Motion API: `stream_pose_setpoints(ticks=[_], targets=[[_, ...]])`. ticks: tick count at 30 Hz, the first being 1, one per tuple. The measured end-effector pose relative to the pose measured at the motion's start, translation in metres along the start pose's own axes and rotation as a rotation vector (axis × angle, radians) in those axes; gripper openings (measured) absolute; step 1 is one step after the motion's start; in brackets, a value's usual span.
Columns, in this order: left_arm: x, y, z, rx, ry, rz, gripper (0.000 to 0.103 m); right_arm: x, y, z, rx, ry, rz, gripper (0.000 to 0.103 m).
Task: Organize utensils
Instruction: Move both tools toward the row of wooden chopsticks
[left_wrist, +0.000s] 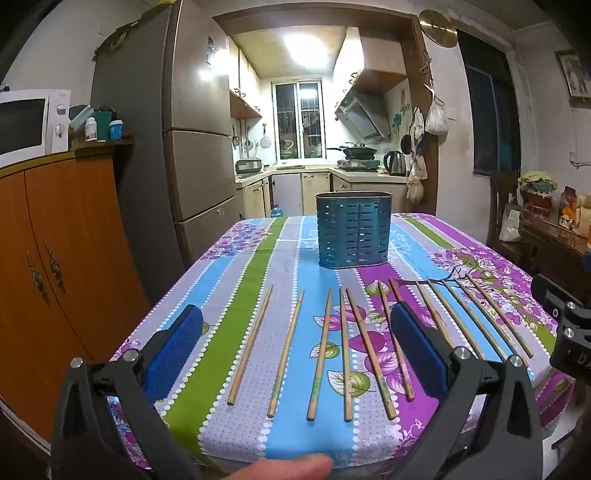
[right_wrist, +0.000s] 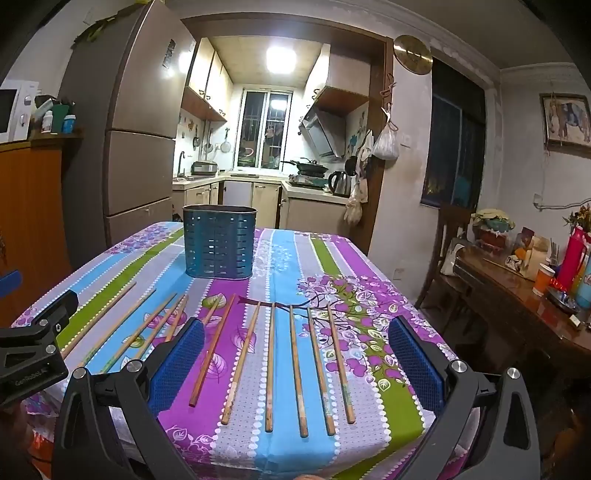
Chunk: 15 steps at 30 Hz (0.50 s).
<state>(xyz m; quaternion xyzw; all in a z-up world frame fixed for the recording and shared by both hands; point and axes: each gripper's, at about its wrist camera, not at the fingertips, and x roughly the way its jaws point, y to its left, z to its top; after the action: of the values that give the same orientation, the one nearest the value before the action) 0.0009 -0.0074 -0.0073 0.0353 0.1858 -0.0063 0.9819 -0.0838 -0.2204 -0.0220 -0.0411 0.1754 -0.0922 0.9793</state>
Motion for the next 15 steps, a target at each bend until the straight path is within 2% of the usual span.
stream_pose_setpoints(ticks=[9, 15], targets=[[0.003, 0.002, -0.001, -0.013, 0.012, 0.002, 0.098, 0.011, -0.003, -0.005, 0.022, 0.033, 0.001, 0.1], [0.007, -0.001, -0.006, 0.009, 0.021, -0.005, 0.098, 0.015, -0.005, -0.01, 0.061, 0.092, 0.036, 0.1]])
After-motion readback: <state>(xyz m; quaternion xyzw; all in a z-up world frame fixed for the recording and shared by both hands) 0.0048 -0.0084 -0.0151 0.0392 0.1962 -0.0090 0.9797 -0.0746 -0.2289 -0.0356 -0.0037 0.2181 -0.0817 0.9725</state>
